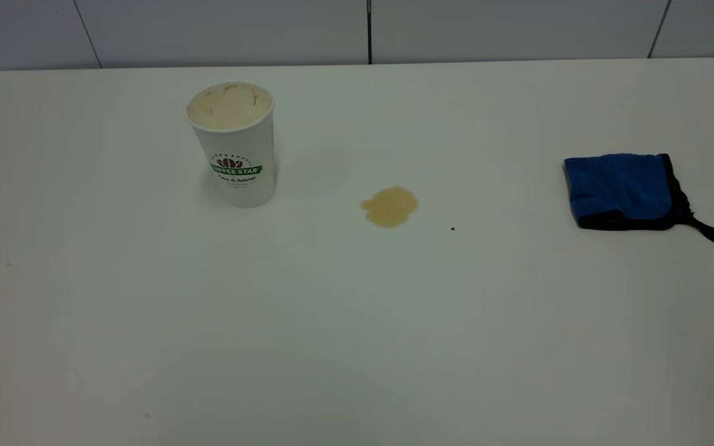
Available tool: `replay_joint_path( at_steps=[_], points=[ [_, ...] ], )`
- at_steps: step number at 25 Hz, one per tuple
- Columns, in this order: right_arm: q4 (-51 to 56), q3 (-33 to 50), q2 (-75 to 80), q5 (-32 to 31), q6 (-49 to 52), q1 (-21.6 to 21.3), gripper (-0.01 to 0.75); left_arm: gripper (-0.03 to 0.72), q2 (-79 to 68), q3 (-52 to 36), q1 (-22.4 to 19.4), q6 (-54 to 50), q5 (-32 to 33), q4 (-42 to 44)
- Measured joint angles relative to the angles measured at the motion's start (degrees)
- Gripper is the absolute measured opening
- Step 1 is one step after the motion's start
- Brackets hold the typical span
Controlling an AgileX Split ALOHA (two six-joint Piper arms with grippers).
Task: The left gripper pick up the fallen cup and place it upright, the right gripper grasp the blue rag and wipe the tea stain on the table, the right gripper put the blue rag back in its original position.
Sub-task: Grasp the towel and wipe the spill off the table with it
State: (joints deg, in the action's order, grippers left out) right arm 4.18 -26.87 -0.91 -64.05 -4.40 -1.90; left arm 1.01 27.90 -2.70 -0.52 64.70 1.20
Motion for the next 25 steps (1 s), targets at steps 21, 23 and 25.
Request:
replay_joint_path(
  at_steps=[21, 23, 25],
  points=[
    [8.1, -26.0, 70.6, 21.5, -8.3, 0.0, 0.730, 0.583, 0.0, 0.0, 0.0, 0.0, 0.0, 0.0],
    [8.9, -28.8, 77.5, 22.9, -9.1, 0.0, 0.730, 0.583, 0.0, 0.0, 0.0, 0.0, 0.0, 0.0],
    [9.8, -31.8, 85.0, 23.7, -9.7, 0.0, 0.730, 0.583, 0.0, 0.0, 0.0, 0.0, 0.0, 0.0]
  ],
)
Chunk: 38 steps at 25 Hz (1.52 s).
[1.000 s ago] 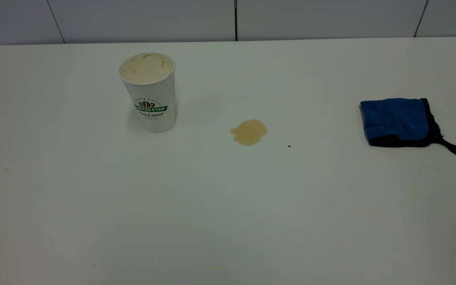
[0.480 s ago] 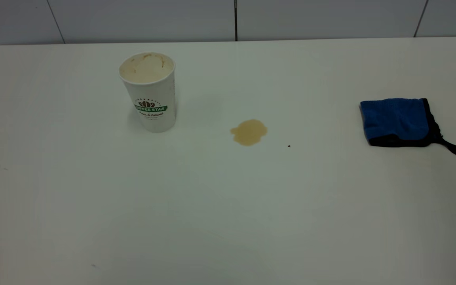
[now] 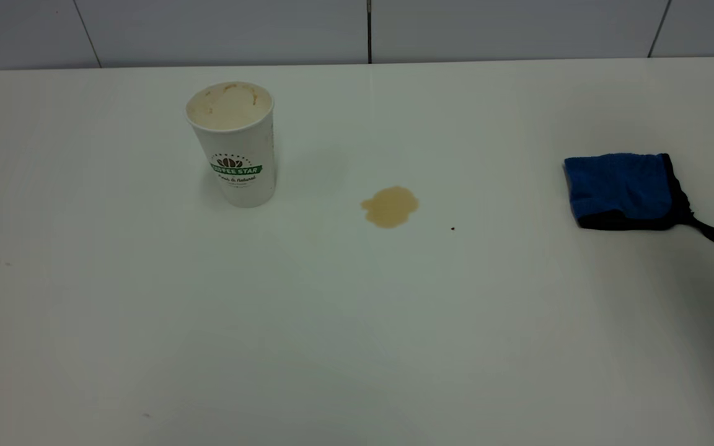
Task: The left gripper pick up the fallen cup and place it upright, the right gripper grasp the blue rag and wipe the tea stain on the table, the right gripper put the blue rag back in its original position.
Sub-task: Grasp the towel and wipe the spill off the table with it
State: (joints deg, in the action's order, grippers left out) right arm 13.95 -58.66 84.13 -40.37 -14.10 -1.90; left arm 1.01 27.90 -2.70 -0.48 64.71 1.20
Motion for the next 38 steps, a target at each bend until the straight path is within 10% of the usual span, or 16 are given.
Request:
replay_joint_path(
  at_steps=[38],
  points=[
    [-10.0, -40.6, 62.0, 3.5, -0.9, 0.0, 0.695, 0.583, 0.0, 0.0, 0.0, 0.0, 0.0, 0.0]
  ],
)
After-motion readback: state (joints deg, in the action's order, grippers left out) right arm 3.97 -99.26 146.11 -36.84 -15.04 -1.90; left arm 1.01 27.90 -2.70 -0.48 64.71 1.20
